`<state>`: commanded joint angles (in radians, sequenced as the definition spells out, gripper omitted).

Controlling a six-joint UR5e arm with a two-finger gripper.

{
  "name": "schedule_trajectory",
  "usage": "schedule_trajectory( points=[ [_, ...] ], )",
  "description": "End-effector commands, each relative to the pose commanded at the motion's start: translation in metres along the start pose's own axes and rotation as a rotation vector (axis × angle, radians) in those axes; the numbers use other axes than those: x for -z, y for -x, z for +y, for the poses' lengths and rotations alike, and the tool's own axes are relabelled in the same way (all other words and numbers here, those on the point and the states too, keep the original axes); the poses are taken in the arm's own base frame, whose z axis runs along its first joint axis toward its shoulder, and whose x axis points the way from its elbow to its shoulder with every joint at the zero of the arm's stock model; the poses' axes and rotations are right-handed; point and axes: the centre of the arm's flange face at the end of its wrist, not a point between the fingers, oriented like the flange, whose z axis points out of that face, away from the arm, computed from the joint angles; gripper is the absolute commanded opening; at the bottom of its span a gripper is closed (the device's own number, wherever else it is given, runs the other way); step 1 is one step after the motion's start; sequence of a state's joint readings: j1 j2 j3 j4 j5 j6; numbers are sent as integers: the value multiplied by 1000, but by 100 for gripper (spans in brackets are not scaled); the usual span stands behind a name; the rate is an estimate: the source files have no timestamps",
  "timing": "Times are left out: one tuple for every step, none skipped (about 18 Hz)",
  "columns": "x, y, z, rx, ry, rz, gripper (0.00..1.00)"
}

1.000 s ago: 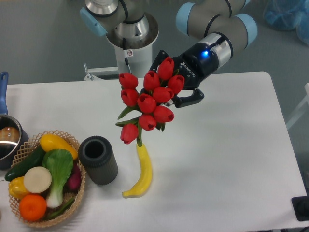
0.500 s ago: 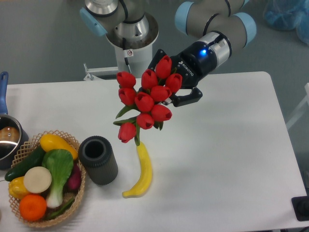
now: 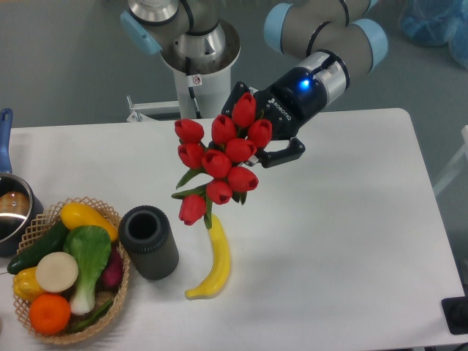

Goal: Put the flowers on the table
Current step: 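Carry the tulip bunch away from the banana toward the open table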

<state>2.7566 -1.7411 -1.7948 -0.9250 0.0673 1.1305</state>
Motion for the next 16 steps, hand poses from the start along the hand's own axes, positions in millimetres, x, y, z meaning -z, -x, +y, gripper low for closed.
schedule_trajectory(
  points=[
    [0, 4, 3, -2, 14, -6, 45],
    [-3, 8, 8, -5, 37, -12, 45],
    [-4, 12, 16, -11, 62, -19, 45],
    [-5, 14, 22, -25, 85, -26, 45],
    [-5, 15, 25, -38, 101, -31, 45],
    [-5, 16, 28, -38, 117, -37, 45],
    [-5, 16, 32, -35, 140, -46, 45],
    [-5, 17, 36, -40, 169, -55, 44],
    [-4, 18, 40, -43, 196, -66, 44],
    [-3, 19, 41, -43, 221, -76, 43],
    [-2, 21, 43, -44, 242, -85, 41],
    [-1, 22, 44, -46, 260, -94, 40],
    [0, 23, 45, -47, 276, -101, 40],
    [1, 25, 46, -47, 287, -107, 40],
    [2, 28, 50, -41, 299, -110, 40],
    [3, 30, 54, -36, 312, -117, 40]
  ],
)
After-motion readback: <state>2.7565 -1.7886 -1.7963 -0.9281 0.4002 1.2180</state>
